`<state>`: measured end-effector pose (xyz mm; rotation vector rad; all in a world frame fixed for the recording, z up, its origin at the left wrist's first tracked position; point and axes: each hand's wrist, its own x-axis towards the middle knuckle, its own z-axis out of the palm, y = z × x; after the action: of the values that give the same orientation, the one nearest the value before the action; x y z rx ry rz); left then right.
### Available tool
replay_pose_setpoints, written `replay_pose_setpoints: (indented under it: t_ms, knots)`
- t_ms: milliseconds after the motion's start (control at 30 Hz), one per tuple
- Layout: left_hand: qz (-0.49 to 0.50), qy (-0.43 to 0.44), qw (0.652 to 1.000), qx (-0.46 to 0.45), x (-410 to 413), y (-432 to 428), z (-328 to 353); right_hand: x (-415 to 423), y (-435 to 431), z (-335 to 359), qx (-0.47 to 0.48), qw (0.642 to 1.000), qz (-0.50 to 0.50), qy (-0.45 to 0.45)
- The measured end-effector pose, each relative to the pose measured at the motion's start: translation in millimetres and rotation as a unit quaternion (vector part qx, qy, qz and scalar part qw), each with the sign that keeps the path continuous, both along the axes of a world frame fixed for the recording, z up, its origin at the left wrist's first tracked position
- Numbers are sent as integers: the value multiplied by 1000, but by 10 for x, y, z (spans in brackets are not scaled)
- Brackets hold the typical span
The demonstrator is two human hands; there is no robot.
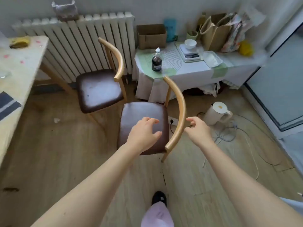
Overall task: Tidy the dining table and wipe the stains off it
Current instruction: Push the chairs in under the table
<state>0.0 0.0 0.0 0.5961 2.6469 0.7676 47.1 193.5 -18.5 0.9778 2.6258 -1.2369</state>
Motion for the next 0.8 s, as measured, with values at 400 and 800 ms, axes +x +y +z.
replay_pose_setpoints:
  t_ms: [400, 800]
  knots:
    - [52, -87, 993, -64, -506, 268, -620, -804, 363, -986, -255, 941, -174, -139]
    - [86, -136, 984, -69, -514, -107, -836, -951, 216, -1281, -347, 890, -237, -179]
